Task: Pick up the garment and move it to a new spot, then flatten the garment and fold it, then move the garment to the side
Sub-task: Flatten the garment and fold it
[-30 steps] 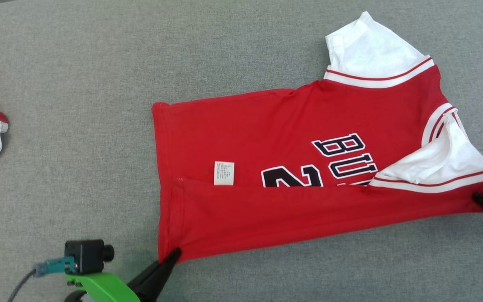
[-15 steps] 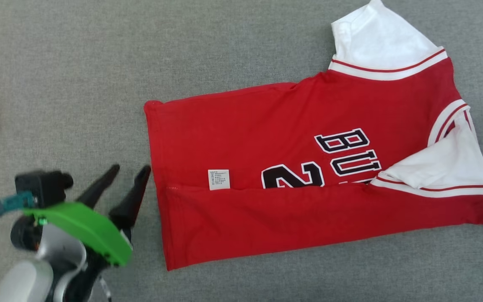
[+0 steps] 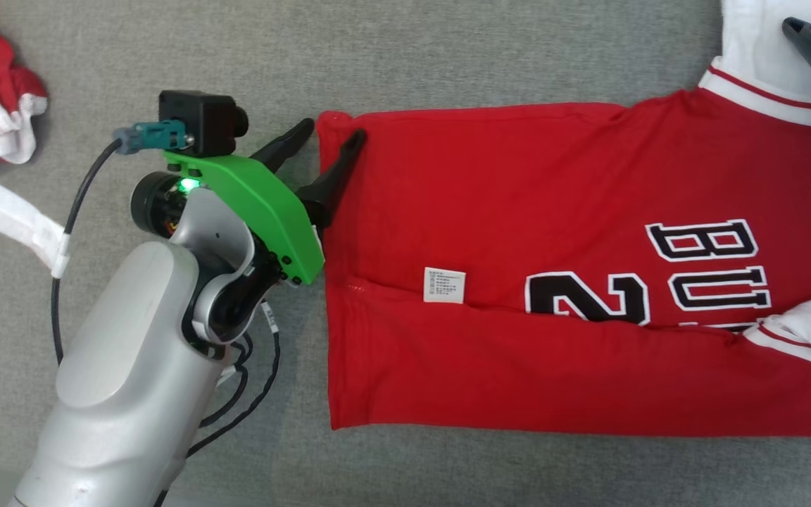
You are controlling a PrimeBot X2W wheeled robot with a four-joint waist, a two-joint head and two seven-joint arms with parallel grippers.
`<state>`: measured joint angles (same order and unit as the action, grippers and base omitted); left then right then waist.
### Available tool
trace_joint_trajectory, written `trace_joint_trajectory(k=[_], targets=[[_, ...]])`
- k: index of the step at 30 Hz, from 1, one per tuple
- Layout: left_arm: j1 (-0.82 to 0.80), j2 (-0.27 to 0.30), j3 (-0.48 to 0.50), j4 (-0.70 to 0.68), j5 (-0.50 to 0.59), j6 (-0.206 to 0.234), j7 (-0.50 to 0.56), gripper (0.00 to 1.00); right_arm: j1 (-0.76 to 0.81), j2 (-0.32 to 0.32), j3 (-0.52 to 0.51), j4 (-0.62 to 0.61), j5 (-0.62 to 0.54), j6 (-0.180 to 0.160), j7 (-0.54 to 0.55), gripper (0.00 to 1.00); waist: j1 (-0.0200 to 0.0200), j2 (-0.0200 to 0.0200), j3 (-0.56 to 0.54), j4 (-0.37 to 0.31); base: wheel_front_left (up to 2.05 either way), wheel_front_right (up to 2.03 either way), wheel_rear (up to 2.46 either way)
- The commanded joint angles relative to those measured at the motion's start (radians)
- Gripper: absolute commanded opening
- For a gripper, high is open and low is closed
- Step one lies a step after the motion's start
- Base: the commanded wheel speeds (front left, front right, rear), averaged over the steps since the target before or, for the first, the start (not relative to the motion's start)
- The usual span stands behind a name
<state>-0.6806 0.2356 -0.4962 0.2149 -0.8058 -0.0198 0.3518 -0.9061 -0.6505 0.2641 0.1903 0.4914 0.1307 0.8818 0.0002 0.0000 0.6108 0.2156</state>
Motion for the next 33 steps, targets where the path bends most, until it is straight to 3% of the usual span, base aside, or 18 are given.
trace_joint_trajectory(k=[1, 3, 4, 5, 6, 13, 18, 26, 33], targets=[[-0.014, -0.008, -0.014, 0.034, -0.005, -0.015, 0.014, 1.00, -0.026, 0.002, 0.009, 0.031, -0.006, 0.000, 0.006, 1.00, -0.0002, 0.0000, 0.045, 0.068, 0.00, 0.00, 0.00], [-0.025, -0.026, -0.032, 0.060, -0.021, -0.041, 0.024, 0.97, -0.028, 0.012, 0.040, 0.070, 0.000, 0.000, 0.015, 1.00, -0.0002, 0.0000, 0.046, 0.068, 0.00, 0.00, 0.00], [-0.027, -0.033, -0.040, 0.067, -0.028, -0.051, 0.028, 0.49, -0.028, 0.019, 0.048, 0.084, 0.009, 0.000, 0.014, 1.00, -0.0002, 0.0000, 0.046, 0.067, 0.00, 0.00, 0.00], [-0.029, -0.040, -0.049, 0.075, -0.035, -0.060, 0.027, 0.12, -0.026, 0.024, 0.062, 0.097, 0.018, 0.001, 0.012, 0.90, -0.0002, 0.0000, 0.044, 0.065, 0.00, 0.00, 0.00], [-0.030, -0.041, -0.054, 0.081, -0.036, -0.067, 0.026, 0.00, -0.025, 0.028, 0.073, 0.102, 0.027, 0.001, 0.005, 0.00, -0.0002, 0.0000, 0.043, 0.062, 0.00, 0.00, 0.00], [-0.050, -0.018, -0.015, 0.094, -0.036, -0.081, -0.049, 0.00, -0.078, 0.025, 0.031, 0.087, 0.118, 0.000, -0.147, 0.00, -0.0002, 0.0000, 0.019, 0.016, 0.00, 0.00, 0.00], [-0.013, 0.018, 0.030, 0.046, -0.048, -0.073, -0.097, 0.00, -0.048, 0.008, 0.005, 0.003, 0.208, 0.000, -0.249, 0.00, -0.0002, 0.0000, -0.038, -0.036, 0.00, 0.00, 0.00], [0.202, 0.088, 0.066, -0.141, -0.078, -0.028, -0.132, 0.00, 0.258, -0.066, -0.072, -0.171, 0.315, 0.000, -0.405, 0.00, -0.0002, 0.0000, -0.188, -0.120, 0.00, 0.00, 0.00], [0.443, 0.130, 0.101, -0.314, -0.121, 0.036, -0.155, 0.00, 0.583, -0.021, -0.152, -0.297, 0.336, 0.000, -0.500, 0.00, -0.0002, 0.0000, -0.281, -0.187, 0.00, 0.00, 0.00]])
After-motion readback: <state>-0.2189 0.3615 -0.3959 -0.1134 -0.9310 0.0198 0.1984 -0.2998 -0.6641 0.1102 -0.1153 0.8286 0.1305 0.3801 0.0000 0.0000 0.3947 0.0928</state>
